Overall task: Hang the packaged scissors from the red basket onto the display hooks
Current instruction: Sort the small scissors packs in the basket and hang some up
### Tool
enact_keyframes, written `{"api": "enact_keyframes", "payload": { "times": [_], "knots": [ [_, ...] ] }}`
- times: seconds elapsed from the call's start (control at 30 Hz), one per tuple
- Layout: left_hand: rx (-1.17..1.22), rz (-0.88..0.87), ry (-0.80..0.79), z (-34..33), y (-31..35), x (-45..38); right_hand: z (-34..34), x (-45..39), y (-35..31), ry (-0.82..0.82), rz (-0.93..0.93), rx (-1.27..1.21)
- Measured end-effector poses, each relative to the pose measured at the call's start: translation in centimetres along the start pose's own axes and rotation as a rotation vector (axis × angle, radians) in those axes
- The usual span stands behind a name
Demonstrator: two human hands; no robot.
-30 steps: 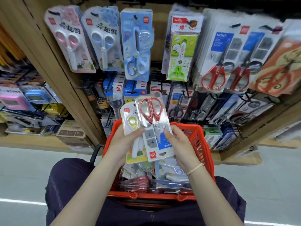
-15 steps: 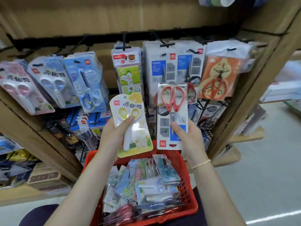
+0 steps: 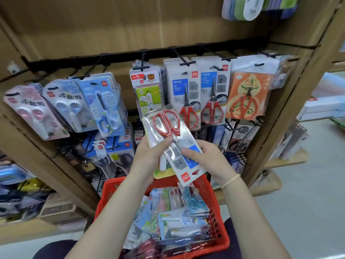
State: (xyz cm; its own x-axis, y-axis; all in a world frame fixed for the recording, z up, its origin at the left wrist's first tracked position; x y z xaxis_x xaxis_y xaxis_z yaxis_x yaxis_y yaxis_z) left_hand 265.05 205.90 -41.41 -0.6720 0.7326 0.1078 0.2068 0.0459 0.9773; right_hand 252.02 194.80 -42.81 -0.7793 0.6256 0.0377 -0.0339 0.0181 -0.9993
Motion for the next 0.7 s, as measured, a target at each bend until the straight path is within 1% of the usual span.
{"api": "enact_keyframes", "payload": {
  "times": [0.1,0.17,0.23,0.33,0.47,0.53,0.63,0.7],
  "knots": [
    [0.05,-0.01,0.068,1.1,-0.5,-0.3,-0.1,0.2,1.0,-0.03,-0.032,-0.016],
    [0.035,-0.011,0.066,1.4,-0.7,-0.4,0.0,0.4,2.0,-0.062,-0.065,-0.074],
    [0.021,0.011,0.054,1.8,-1.5,-0.5,0.5,0.4,2.7,0.01,-0.094,-0.201],
    [0.015,0.046,0.056,2.6,-3.1,-0.2,1.5,0.4,3.3,0.184,-0.109,-0.391],
    [0.032,0.118,0.097,4.4,-5.5,0.5,2.4,0.3,5.1,0.33,-0.137,-0.507],
    [0.055,0.164,0.103,5.1,-6.4,0.6,2.5,0.4,6.1,0.356,-0.178,-0.516],
    [0.111,0.256,0.113,5.6,-7.5,0.6,1.9,0.3,7.2,0.349,-0.217,-0.512],
    [0.1,0.309,0.069,5.6,-7.9,0.8,1.3,0.1,7.7,0.33,-0.254,-0.476]
  ]
}}
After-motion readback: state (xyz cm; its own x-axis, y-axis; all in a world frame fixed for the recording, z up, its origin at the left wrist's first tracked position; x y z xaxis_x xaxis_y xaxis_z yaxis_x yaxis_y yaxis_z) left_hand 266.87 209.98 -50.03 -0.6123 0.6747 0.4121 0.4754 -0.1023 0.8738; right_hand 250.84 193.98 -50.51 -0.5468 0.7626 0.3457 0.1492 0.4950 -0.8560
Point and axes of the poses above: each hand's wrist, its own x-axis away from the middle knuckle, its own z-axis out of the back of the hand, y = z × x, the point moved 7 cm from there along -x, towards the middle knuckle, and after that the axes turned 2 degrees about -x, right-handed, at the moved point
